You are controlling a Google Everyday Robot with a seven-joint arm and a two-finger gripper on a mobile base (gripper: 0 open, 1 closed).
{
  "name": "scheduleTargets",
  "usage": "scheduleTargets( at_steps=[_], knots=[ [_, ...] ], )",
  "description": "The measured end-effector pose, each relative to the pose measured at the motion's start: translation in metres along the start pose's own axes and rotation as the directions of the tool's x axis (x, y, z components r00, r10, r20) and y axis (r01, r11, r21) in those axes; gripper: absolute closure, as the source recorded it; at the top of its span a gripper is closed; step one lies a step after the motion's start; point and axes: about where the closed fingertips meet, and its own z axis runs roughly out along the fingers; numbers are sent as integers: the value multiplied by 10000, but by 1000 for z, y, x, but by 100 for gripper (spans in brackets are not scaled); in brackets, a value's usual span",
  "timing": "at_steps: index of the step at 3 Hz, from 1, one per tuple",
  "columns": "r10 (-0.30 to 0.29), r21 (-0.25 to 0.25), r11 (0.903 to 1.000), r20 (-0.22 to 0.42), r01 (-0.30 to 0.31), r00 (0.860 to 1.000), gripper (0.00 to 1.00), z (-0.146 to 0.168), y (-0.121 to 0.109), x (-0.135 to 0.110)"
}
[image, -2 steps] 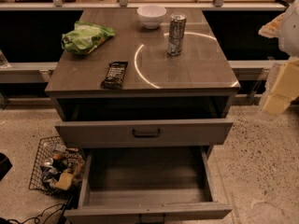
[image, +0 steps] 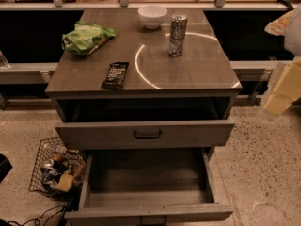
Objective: Place redbull can into middle drawer
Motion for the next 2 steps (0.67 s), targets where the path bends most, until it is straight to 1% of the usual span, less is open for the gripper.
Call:
scheduleTargets(
  at_steps=[1, 2],
  knots=[
    [706, 651, 9948, 1107, -781, 9913, 0, 9, -19, 0],
    [1166, 1502, 9753, 2714, -1617, 9554, 0, 21, -71, -12]
  ],
)
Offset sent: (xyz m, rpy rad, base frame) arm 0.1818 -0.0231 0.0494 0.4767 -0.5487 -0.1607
